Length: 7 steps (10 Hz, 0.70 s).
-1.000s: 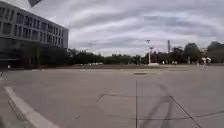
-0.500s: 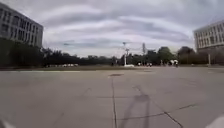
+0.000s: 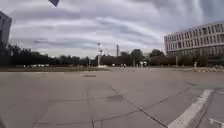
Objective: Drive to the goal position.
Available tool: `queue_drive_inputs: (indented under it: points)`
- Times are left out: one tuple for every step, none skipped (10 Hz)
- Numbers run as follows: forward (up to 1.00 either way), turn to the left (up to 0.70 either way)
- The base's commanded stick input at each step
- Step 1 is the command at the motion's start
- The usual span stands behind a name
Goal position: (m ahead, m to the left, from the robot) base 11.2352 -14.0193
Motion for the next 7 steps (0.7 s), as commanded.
queue_drive_inputs:
  points:
    - [0.0, -0.85]
    - [0.0, -0.85]
    - [0.0, -0.85]
    - [0.0, -0.85]
    - [0.0, -0.85]
    - [0.0, -0.85]
    - [0.0, -0.85]
